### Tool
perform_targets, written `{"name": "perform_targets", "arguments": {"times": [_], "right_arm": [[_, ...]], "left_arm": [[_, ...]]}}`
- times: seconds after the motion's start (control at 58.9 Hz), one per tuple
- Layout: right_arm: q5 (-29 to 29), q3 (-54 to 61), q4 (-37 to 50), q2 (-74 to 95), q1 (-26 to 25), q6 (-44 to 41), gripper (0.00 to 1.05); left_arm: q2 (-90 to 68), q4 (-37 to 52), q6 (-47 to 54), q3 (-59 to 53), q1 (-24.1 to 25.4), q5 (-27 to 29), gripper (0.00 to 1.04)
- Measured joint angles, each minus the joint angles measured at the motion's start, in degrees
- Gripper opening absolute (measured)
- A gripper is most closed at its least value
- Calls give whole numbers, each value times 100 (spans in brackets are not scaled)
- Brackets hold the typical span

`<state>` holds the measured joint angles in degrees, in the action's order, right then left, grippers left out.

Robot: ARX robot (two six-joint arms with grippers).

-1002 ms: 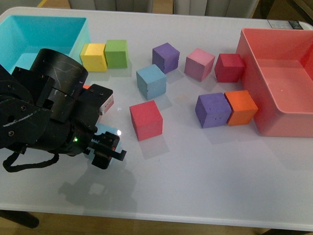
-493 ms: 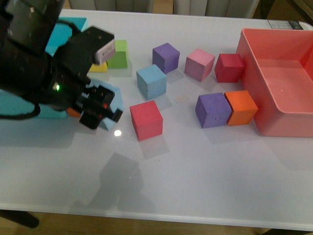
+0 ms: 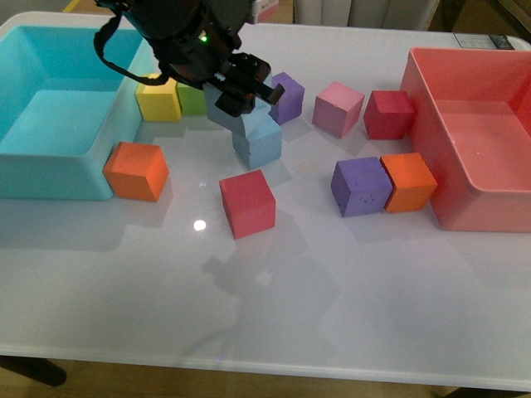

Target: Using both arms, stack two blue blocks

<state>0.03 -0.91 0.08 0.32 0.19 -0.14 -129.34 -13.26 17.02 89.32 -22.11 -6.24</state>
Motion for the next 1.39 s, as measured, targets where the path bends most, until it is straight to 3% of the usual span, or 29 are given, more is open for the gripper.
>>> {"name": "perform_targets", "arguments": {"times": [0.577,1.002,1.053,1.274,1.325,1.393], "right_arm": [[0,0,0,0,0,0,96],[-2,0,0,0,0,0,96],[0,0,0,0,0,0,96],[0,0,0,0,0,0,96],[0,0,0,0,0,0,96],[0,0,0,0,0,-2,96]], "left_arm": [[-1388,-656,708,1735,-61,-138,42],[-1764,-815,831,2184,-22,-236,42],[-1797,-826,850,2218,-15,-243,55],[-1805,-846,935,2218,13,-275,93],[-1805,-846,962,2218,20,-280,98],[-1801,-846,970,2210,33,-297,95]]}}
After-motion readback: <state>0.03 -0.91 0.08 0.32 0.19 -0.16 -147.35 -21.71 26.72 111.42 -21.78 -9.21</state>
